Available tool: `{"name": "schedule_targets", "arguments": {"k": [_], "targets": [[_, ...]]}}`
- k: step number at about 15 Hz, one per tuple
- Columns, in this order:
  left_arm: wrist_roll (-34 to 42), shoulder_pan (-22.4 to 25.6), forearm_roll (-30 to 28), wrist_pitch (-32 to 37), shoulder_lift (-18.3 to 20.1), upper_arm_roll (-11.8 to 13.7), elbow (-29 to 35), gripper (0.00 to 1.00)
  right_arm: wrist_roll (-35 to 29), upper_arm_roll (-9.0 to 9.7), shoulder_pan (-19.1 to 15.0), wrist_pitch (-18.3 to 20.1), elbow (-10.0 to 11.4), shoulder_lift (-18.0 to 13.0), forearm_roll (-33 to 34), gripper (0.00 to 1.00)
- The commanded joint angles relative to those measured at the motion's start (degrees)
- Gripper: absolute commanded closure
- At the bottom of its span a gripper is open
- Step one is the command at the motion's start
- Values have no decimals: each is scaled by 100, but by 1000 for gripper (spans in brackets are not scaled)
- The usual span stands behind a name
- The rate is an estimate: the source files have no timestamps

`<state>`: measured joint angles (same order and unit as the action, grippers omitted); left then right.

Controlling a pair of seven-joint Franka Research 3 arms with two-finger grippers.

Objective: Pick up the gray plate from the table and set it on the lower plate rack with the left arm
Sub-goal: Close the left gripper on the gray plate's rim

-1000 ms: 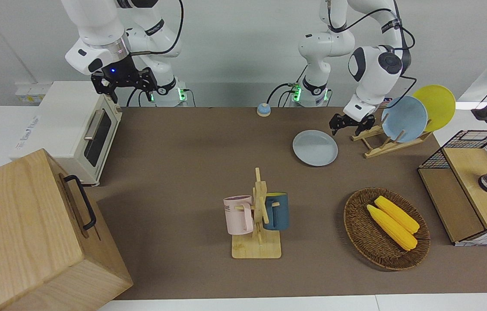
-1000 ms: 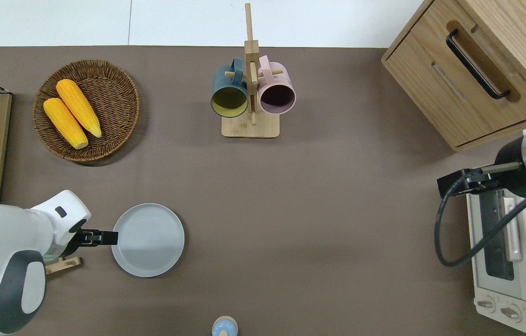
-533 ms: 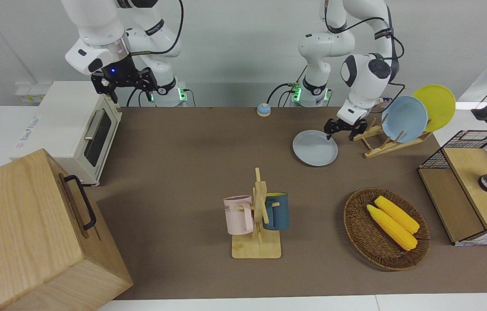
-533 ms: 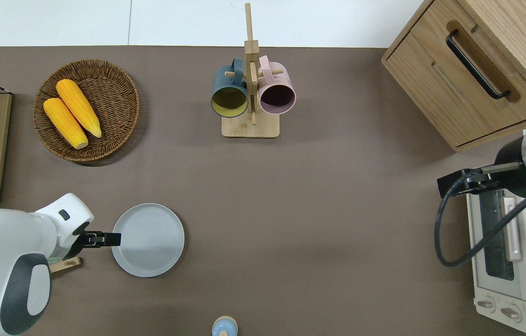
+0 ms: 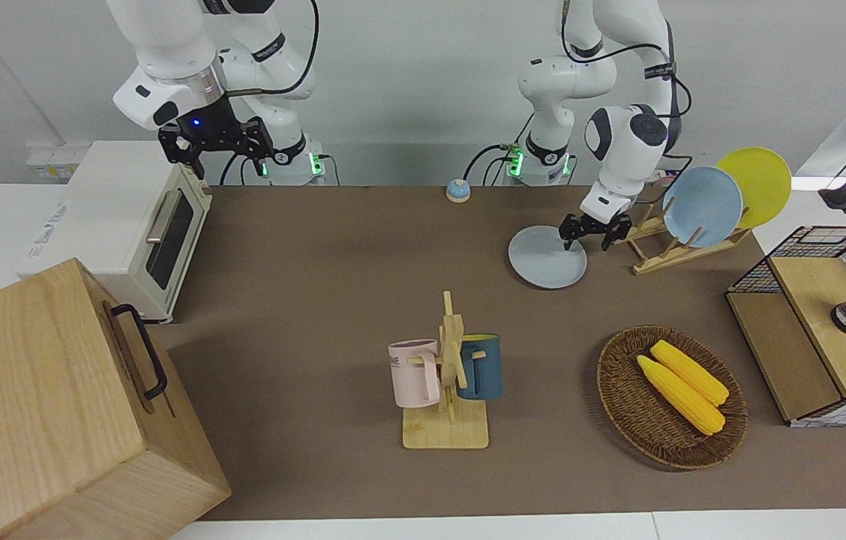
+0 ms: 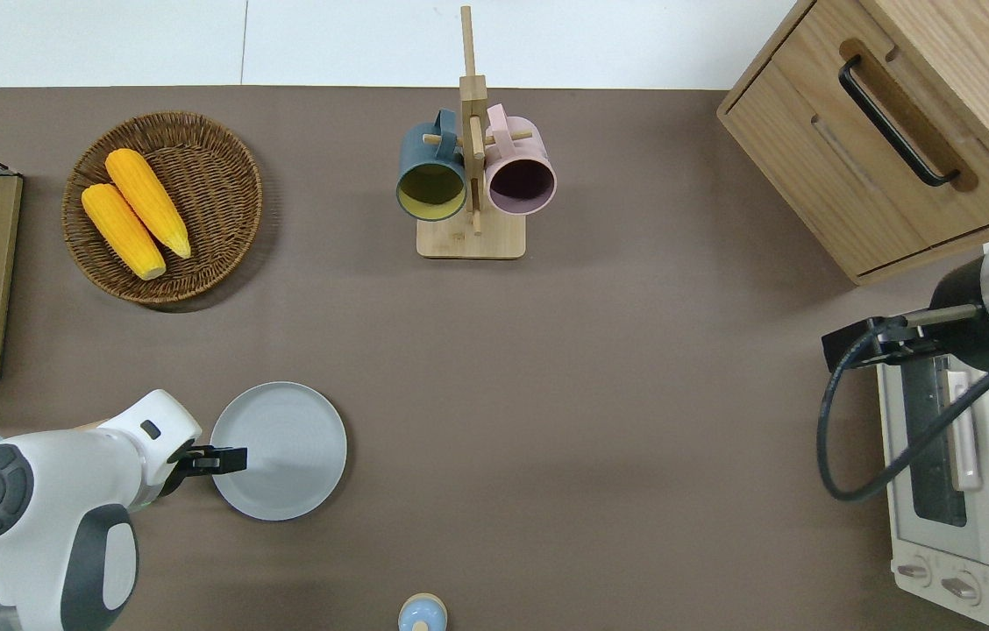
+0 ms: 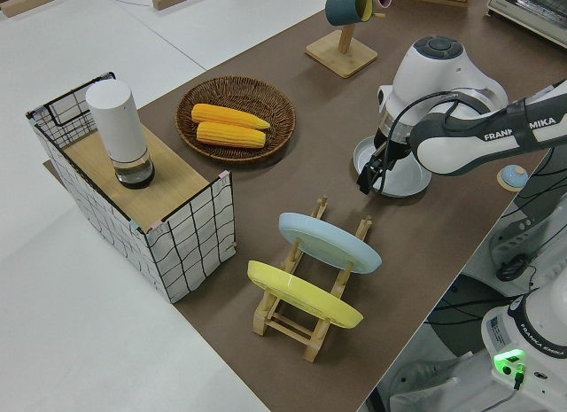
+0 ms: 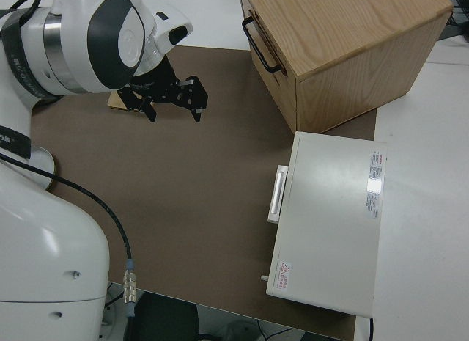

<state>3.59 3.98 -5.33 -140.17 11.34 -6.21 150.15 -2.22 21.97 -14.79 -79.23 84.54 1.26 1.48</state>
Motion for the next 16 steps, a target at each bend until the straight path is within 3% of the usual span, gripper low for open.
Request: {"name": "schedule_targets", "arguments": {"k": [1, 2, 3, 4, 6, 9, 16], "targets": [[-86, -81, -55, -387, -185, 6, 146, 15, -68, 123, -138, 65, -43, -12, 37, 17], [-86, -81, -55, -397, -194, 6, 146, 48, -68, 123, -138, 65, -43, -20, 37, 17], [-86, -81, -55, -405, -229, 6, 146, 158, -68, 123, -138, 65, -43, -12, 37, 17], [-86, -81, -55, -423, -238, 6, 146, 398, -68, 123, -138, 65, -43, -12, 37, 17], [-95, -81, -55, -458, -264, 6, 137, 687, -68, 123, -138, 65, -43, -12, 37, 17], [-104, -81, -55, -467, -256, 6, 137, 999, -68, 123, -138, 65, -43, -12, 37, 17], [-104, -72, -47, -327, -168, 6, 23, 1000, -68, 123, -138, 65, -43, -20, 37, 17]]}}
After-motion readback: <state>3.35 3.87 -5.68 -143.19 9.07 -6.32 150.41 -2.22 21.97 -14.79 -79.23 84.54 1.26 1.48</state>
